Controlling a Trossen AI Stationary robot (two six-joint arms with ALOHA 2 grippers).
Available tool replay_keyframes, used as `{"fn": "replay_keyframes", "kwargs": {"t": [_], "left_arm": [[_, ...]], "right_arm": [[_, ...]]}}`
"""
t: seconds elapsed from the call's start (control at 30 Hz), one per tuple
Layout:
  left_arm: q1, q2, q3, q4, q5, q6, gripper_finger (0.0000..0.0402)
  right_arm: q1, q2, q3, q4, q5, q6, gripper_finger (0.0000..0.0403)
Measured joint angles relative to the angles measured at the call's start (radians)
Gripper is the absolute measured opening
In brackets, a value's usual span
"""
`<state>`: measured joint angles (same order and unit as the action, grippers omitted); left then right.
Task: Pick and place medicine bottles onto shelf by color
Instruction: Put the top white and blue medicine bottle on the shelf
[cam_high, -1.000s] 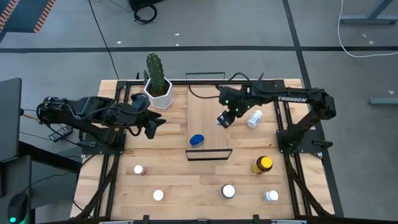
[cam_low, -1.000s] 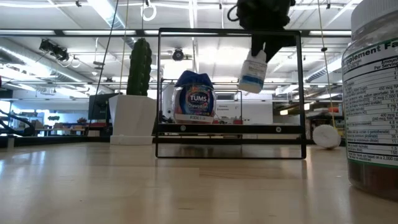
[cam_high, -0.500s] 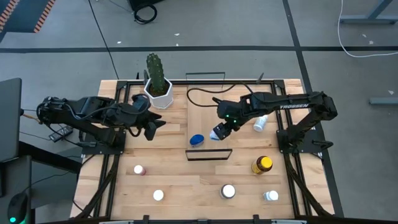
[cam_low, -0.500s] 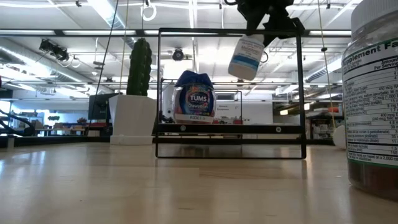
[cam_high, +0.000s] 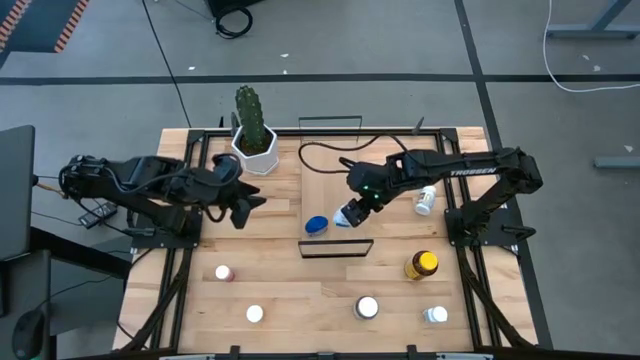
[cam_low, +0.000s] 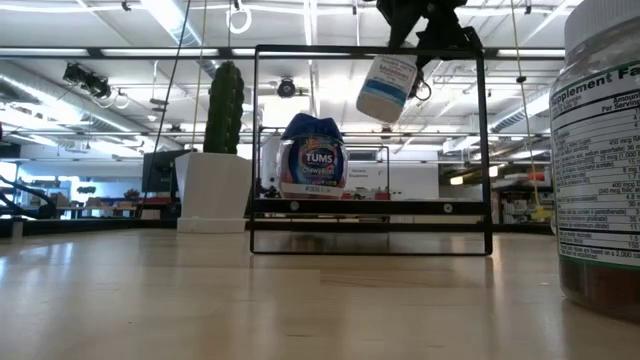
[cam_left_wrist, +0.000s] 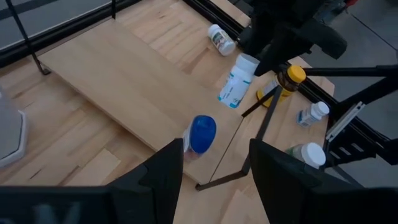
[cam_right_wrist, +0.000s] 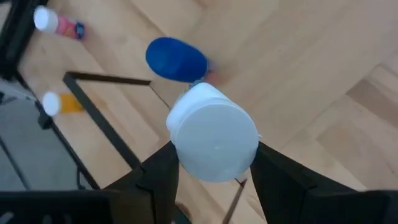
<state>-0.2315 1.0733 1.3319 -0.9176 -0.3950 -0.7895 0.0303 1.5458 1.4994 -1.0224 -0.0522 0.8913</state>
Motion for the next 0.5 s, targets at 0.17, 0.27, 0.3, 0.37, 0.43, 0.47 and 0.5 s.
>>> {"fn": "replay_keyframes", "kwargs": {"t": [0.17, 0.27, 0.3, 0.37, 0.43, 0.47, 0.5], "left_arm": [[-0.014, 0.0, 0.0, -0.002, 0.0, 0.0, 0.019], [-0.015, 0.0, 0.0, -0.009, 0.0, -0.003, 0.019], [-0.015, 0.0, 0.0, -0.009, 0.0, -0.007, 0.019], [-0.015, 0.0, 0.0, -0.014, 0.0, -0.011, 0.019], [-0.015, 0.0, 0.0, -0.015, 0.0, -0.011, 0.019], [-0.015, 0.0, 0.0, -0.017, 0.0, -0.011, 0.019], [-0.015, 0.0, 0.0, -0.016, 0.0, -0.011, 0.019]], "right_arm": [[0.001, 0.044, -0.001, -0.029, 0.014, -0.103, 0.0186], [0.001, 0.081, -0.001, -0.051, 0.024, -0.16, 0.0186], [0.001, 0.09, -0.002, -0.054, 0.028, -0.166, 0.0186], [0.001, 0.11, 0.0, -0.055, 0.042, -0.177, 0.0186], [0.001, 0.131, 0.0, -0.063, 0.044, -0.189, 0.0186], [0.002, 0.139, 0.0, -0.063, 0.045, -0.195, 0.0186], [0.006, 0.151, -0.001, -0.071, 0.045, -0.197, 0.0186]]}}
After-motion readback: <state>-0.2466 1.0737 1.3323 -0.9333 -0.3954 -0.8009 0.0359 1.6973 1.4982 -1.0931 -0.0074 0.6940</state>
